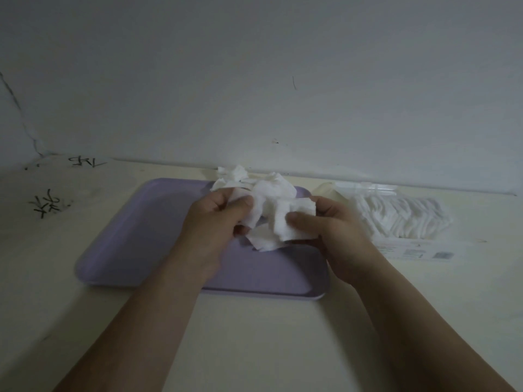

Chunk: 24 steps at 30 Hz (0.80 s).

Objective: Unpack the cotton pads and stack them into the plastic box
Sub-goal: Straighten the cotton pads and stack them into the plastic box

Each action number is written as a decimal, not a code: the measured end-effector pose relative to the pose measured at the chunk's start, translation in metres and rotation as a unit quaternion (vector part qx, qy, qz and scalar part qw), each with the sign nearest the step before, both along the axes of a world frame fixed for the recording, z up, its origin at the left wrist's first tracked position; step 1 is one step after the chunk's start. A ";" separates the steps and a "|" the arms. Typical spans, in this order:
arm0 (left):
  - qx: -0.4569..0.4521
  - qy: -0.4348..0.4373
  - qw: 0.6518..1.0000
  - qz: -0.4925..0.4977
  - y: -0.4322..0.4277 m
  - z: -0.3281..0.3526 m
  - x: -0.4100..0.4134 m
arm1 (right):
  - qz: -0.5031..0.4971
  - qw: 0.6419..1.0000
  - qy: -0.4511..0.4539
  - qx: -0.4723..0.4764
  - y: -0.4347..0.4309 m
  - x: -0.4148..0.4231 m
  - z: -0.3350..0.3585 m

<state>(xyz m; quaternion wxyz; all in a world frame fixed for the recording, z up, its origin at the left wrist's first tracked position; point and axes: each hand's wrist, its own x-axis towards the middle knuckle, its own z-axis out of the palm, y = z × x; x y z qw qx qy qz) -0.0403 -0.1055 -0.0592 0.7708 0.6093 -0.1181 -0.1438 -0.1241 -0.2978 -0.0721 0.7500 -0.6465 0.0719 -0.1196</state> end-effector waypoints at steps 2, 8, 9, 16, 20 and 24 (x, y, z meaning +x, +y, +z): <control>-0.073 0.031 0.997 0.000 0.002 0.007 0.002 | -0.045 0.999 -0.001 0.001 0.001 0.000 0.000; -0.081 0.006 0.991 -0.104 -0.009 0.004 -0.011 | -0.031 1.000 0.002 -0.003 0.007 -0.001 0.003; -0.049 -0.010 0.994 -0.096 -0.011 0.001 -0.013 | -0.017 1.000 0.000 -0.004 0.009 -0.002 0.004; 0.025 -0.064 0.997 -0.037 -0.014 -0.004 -0.019 | 0.043 0.999 -0.013 0.002 0.017 -0.005 0.007; 0.043 -0.062 0.997 -0.020 -0.015 -0.003 -0.022 | 0.053 0.998 -0.020 -0.009 0.016 -0.003 0.005; 0.034 -0.056 0.998 -0.014 -0.015 -0.003 -0.025 | 0.060 0.998 -0.024 -0.005 0.019 -0.002 0.003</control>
